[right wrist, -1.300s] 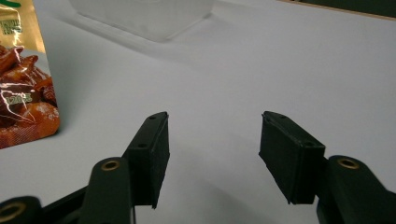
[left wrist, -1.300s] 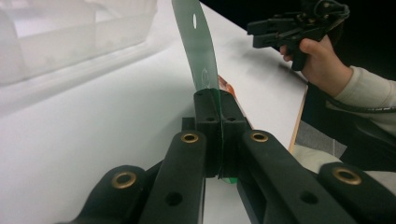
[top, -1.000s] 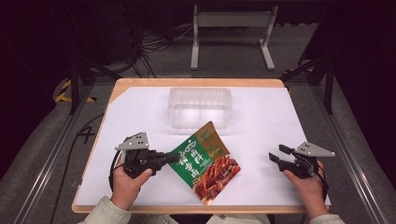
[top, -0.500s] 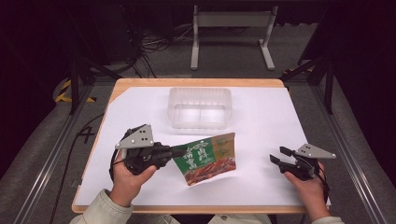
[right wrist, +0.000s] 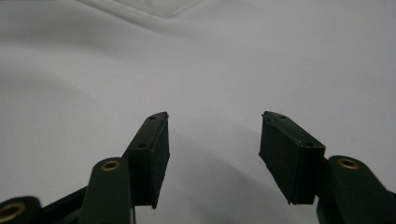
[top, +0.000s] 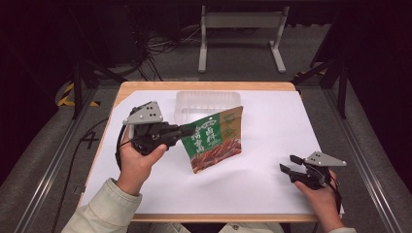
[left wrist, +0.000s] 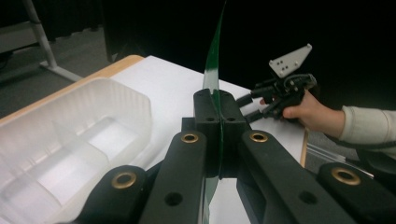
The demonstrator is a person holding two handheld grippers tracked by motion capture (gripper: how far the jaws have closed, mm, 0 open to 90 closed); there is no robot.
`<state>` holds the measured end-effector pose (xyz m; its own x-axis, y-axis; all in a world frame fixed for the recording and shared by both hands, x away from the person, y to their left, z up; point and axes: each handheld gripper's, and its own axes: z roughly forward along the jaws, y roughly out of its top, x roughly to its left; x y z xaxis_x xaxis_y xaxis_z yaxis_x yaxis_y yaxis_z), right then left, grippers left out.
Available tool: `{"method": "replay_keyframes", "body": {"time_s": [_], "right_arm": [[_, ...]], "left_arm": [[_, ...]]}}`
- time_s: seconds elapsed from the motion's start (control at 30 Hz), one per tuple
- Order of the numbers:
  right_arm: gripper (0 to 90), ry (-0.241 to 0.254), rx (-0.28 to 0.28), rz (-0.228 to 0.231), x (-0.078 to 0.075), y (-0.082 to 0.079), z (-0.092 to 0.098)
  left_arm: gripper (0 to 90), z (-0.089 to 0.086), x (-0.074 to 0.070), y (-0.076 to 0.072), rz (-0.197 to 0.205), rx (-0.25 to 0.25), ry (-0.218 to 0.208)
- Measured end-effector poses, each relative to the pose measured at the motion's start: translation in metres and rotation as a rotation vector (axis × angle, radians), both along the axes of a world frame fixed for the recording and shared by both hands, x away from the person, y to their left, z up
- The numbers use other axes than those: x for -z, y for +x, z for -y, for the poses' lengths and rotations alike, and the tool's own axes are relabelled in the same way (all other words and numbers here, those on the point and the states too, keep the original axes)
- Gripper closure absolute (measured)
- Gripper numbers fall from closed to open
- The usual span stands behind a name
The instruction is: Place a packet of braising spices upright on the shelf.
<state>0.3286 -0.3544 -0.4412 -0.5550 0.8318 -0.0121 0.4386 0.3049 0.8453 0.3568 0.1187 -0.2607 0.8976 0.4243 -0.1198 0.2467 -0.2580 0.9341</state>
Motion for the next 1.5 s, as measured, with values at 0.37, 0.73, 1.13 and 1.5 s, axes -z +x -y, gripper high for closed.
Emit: {"method": "replay_keyframes", "body": {"time_s": [0.37, 0.73, 1.13, 1.5], "right_arm": [[42.8, 0.006, -0.045, 0.026, -0.005, 0.001, -0.005], [42.9, 0.010, -0.047, 0.031, -0.006, -0.001, -0.004], [43.2, 0.015, -0.020, 0.024, -0.005, -0.010, 0.004], [43.4, 0.020, 0.032, 0.030, -0.005, -0.026, 0.020]], "left_arm": [[90.0, 0.011, -0.019, 0.028, -0.006, -0.066, -0.012], [90.0, 0.011, -0.031, 0.056, 0.014, -0.110, -0.036], [90.0, 0.018, -0.039, 0.080, 0.017, -0.135, -0.040], [90.0, 0.031, -0.043, 0.101, -0.015, -0.162, -0.070]]}}
